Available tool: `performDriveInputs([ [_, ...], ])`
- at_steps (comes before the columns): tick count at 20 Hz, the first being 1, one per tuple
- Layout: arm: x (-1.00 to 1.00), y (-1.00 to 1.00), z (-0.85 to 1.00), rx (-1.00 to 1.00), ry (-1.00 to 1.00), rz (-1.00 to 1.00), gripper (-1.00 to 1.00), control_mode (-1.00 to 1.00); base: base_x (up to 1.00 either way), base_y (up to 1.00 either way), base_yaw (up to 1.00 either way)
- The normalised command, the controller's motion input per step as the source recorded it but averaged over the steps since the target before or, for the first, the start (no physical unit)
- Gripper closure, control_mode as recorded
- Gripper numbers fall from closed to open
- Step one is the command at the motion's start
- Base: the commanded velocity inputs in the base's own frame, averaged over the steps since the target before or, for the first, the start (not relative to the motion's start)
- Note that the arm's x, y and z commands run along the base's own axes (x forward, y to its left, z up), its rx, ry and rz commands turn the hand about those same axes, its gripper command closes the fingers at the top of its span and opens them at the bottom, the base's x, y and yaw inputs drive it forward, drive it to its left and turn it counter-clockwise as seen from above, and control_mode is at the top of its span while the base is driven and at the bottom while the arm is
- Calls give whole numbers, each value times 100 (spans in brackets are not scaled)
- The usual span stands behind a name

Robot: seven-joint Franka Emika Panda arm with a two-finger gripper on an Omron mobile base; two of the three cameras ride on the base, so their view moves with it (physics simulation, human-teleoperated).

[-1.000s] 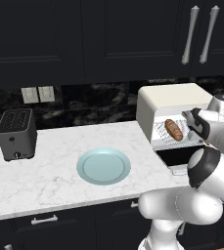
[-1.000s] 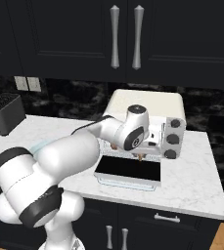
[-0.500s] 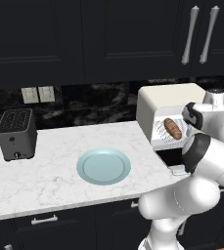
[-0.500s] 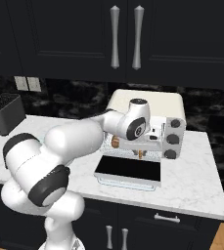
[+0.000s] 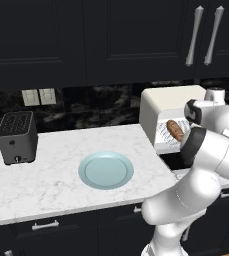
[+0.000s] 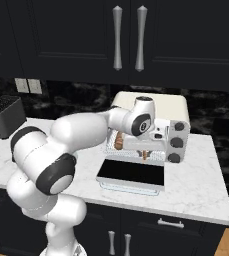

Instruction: Pick up the kebab skewer and baguette bread, and place them inside the toaster oven. Close the toaster oven door and start by setting the timer.

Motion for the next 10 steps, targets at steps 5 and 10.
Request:
performDriveInputs([
  [5,0,0,0,0,0,4,100,-100,0,0,0],
  [10,8,0,0,0,0,4,-100,-100,0,0,0],
])
